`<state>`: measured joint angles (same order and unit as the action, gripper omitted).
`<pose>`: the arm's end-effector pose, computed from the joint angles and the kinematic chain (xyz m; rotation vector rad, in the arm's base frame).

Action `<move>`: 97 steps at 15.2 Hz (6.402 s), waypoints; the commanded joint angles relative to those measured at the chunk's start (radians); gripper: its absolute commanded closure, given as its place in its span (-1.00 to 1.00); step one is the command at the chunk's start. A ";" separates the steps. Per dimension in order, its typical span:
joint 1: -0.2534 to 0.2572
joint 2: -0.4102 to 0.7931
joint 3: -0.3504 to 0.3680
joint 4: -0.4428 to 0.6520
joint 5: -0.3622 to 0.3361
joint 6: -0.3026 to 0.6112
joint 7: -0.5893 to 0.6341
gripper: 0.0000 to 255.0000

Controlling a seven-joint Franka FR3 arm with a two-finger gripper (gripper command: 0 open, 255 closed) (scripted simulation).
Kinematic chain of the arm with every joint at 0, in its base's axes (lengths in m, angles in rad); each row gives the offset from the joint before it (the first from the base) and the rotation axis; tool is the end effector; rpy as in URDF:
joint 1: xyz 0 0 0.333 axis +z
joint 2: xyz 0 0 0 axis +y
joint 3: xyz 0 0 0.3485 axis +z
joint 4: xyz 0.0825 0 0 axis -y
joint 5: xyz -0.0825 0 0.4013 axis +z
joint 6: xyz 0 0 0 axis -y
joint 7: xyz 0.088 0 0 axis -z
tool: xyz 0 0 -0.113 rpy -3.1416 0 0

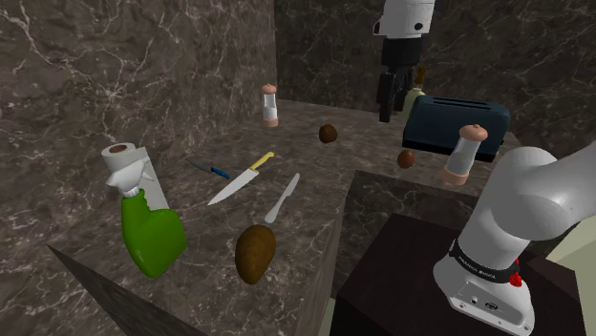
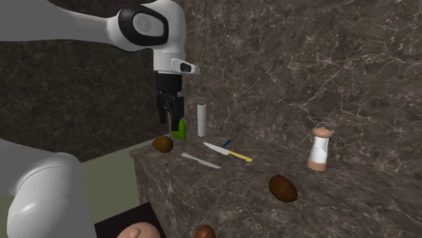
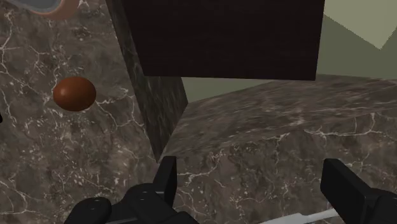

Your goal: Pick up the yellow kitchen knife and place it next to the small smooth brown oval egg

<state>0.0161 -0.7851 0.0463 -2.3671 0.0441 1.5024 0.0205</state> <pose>0.2921 0.0281 0.5958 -3.1302 -0.0443 0.1260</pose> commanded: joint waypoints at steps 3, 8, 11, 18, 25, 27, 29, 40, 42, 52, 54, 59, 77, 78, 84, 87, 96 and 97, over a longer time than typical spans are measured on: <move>-0.010 0.056 0.041 0.011 0.032 0.041 0.085 -1.00; -0.037 0.218 0.134 0.065 0.091 0.142 0.293 -1.00; -0.055 0.327 0.183 0.115 0.110 0.198 0.415 -1.00; -0.093 0.603 0.265 0.277 0.100 0.306 0.698 -1.00; -0.096 0.890 0.285 0.495 0.040 0.364 0.967 -1.00; -0.090 0.972 0.278 0.567 0.022 0.371 1.036 -1.00; -0.082 1.052 0.268 0.644 0.006 0.372 1.102 -1.00; -0.043 1.382 0.199 0.988 -0.027 0.358 1.324 -1.00; -0.042 1.385 0.199 0.967 -0.027 0.383 1.324 -1.00; -0.040 1.394 0.198 0.933 -0.029 0.426 1.325 -1.00; -0.040 1.394 0.198 0.933 -0.029 0.426 1.325 1.00; -0.040 1.394 0.198 0.933 -0.029 0.426 1.325 1.00; -0.039 1.346 0.205 1.046 -0.022 0.266 1.338 1.00; -0.039 1.344 0.205 1.057 -0.021 0.254 1.339 1.00; -0.035 1.339 0.207 1.129 -0.021 0.177 1.346 1.00; -0.033 1.340 0.208 1.172 -0.021 0.136 1.350 1.00; -0.142 1.172 0.188 0.953 0.013 0.174 1.233 1.00; -0.159 1.148 0.182 0.921 0.017 0.182 1.211 1.00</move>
<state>-0.1246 0.3875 0.2336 -1.4057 0.0564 1.6699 1.2552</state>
